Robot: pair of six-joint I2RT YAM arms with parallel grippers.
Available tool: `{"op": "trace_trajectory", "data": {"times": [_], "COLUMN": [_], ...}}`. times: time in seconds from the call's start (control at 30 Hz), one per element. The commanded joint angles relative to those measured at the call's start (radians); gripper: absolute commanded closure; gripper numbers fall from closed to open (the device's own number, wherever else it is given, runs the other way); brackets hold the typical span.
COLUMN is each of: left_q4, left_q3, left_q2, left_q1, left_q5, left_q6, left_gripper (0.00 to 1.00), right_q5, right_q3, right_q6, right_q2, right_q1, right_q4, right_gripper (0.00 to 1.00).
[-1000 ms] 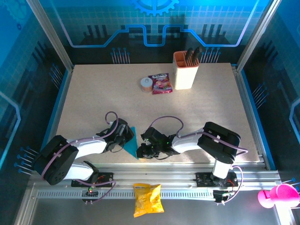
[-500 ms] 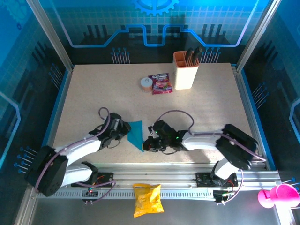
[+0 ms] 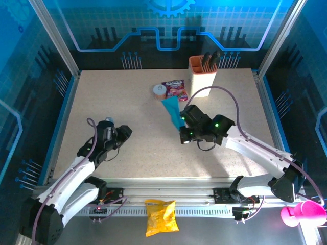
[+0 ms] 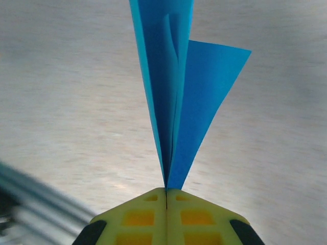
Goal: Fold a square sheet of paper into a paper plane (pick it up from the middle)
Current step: Turn over the paper at the center of the table.
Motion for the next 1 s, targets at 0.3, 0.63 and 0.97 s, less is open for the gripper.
{"op": "trace_trajectory", "data": {"times": [0.3,0.63,0.97], "left_q4": [-0.154,-0.231,-0.294], "left_q3": [-0.060,-0.031,0.002], "left_q2": [-0.158,-0.232,-0.269], "left_q1": [0.011,0.016,0.025], "left_q5": [0.055,0.112,0.140], "left_q6": [-0.026,-0.031,-0.023], "left_gripper": [0.60,0.60,0.60], "right_q5": [0.577,0.550,0.338], "right_q3": [0.070,0.239,0.480], "right_q6": [0.128,0.264,0.178], "right_q2": [0.295,0.783,0.950], "right_q1": [0.049,0.297,0.455], "right_q4": [-0.633,-0.737,-0.564], "right_gripper": [1.00,1.00,0.54]}}
